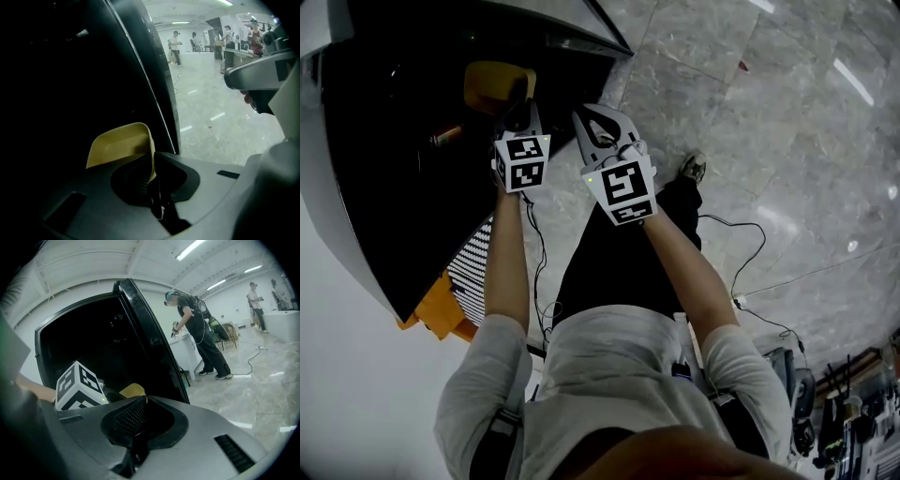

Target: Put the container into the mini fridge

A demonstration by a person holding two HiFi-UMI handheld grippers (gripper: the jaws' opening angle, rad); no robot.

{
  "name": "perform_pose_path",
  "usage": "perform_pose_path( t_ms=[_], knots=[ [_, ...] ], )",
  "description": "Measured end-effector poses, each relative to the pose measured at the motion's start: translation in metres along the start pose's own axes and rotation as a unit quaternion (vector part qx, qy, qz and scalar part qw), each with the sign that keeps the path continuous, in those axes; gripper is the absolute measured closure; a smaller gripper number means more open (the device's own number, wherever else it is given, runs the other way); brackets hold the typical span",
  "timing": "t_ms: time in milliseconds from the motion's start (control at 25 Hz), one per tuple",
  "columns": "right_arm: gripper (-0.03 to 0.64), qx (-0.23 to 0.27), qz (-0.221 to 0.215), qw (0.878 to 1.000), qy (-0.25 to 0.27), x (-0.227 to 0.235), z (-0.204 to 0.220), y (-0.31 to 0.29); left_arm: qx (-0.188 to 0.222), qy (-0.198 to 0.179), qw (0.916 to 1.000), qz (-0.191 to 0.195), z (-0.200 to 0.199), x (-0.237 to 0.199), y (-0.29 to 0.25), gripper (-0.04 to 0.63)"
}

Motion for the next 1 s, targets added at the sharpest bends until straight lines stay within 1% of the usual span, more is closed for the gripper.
perform_pose_path(
  t_ms=[160,240,360,560,760,880,1000],
  knots=[
    [0.577,-0.004,-0.002,1.0,0.006,-0.003,-0.001,-0.003,-0.005,0.002,1.0,0.008,0.005,-0.003,-0.002,0.566],
    [0.577,-0.006,-0.001,1.0,0.007,-0.002,-0.001,-0.004,-0.012,0.005,0.9999,0.006,0.009,-0.004,-0.005,0.566],
    [0.577,-0.01,-0.002,1.0,0.007,-0.004,-0.001,-0.004,-0.01,0.0,0.9999,0.0,0.014,-0.009,-0.008,0.566],
    [0.577,-0.02,-0.004,1.0,0.021,-0.008,-0.005,-0.004,-0.01,0.005,0.9999,0.008,0.013,-0.018,-0.011,0.566],
    [0.577,-0.031,-0.002,0.999,0.03,-0.005,-0.011,-0.001,-0.011,-0.002,0.9999,0.003,0.008,-0.024,-0.014,0.565],
    [0.577,-0.037,-0.008,0.998,0.043,-0.01,-0.014,0.001,-0.016,0.004,0.9998,0.009,0.015,-0.028,-0.013,0.563],
    [0.577,-0.043,-0.015,0.997,0.057,-0.011,-0.02,0.0,-0.015,0.022,0.9996,0.009,0.012,-0.033,-0.011,0.524]
  ],
)
Point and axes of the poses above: the fingertips, and each gripper's own axes: y backward along the fingers, x to its right, z out of its underside, the point moved 10 cm from there along y, backward along the fingers, and after that the axes turned 5 degrees about z, right-handed, at the moved point
